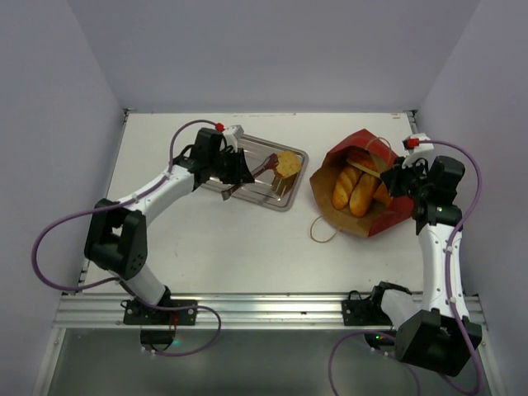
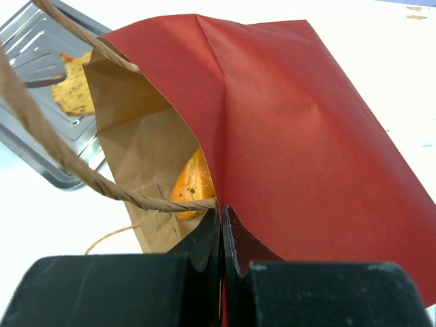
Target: Take the fake bread out of the paper bag
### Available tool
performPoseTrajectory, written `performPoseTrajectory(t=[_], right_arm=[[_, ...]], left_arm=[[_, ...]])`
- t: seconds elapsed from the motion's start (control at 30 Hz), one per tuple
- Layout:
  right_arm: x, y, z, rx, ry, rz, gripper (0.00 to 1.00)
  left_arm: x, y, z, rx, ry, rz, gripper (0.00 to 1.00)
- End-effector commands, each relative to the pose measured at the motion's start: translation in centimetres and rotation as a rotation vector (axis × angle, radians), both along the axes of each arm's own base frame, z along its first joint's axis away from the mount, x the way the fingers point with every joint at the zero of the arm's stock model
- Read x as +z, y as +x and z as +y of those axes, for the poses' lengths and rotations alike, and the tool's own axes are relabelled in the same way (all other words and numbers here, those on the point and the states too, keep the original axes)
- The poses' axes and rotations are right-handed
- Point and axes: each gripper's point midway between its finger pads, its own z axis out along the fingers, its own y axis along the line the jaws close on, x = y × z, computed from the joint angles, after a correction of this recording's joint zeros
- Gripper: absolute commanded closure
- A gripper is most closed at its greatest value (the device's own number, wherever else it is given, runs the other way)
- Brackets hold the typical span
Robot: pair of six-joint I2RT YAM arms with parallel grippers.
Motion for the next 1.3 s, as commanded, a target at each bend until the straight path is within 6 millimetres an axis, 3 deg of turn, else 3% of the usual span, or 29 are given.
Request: performPoseTrajectory(t=[0.0, 0.07, 0.23, 0.53, 0.97, 1.27], right_arm=[[0.6, 0.1, 0.1, 0.002, 0.0, -0.033, 1.0], [0.6, 0.1, 0.1, 0.003, 0.0, -0.032, 1.0], [0.4, 0.2, 0.1, 0.003, 0.001, -0.03, 1.0], [0.2, 0.2, 0.0, -0.001, 0.0, -0.024, 1.0], [0.2, 0.2, 0.1, 0.003, 0.002, -0.025, 1.0], [0.3, 0.1, 0.2, 0.006, 0.004, -0.025, 1.0]], left_arm=[[3.1, 4.7, -0.8, 0.031, -0.064, -0.139, 1.0], [3.2, 5.7, -0.8, 0.032, -0.073, -0.144, 1.0], [0.9, 6.9, -0.9, 0.025, -0.069, -0.094, 1.0], [-2.0, 6.1, -0.7, 0.004, -0.057, -0.021, 0.9], [-1.0, 4.3, 0.4, 0.013, -0.061, -0.039, 0.61], [0.2, 3.9, 1.2, 0.033, -0.046, -0.069, 0.52]])
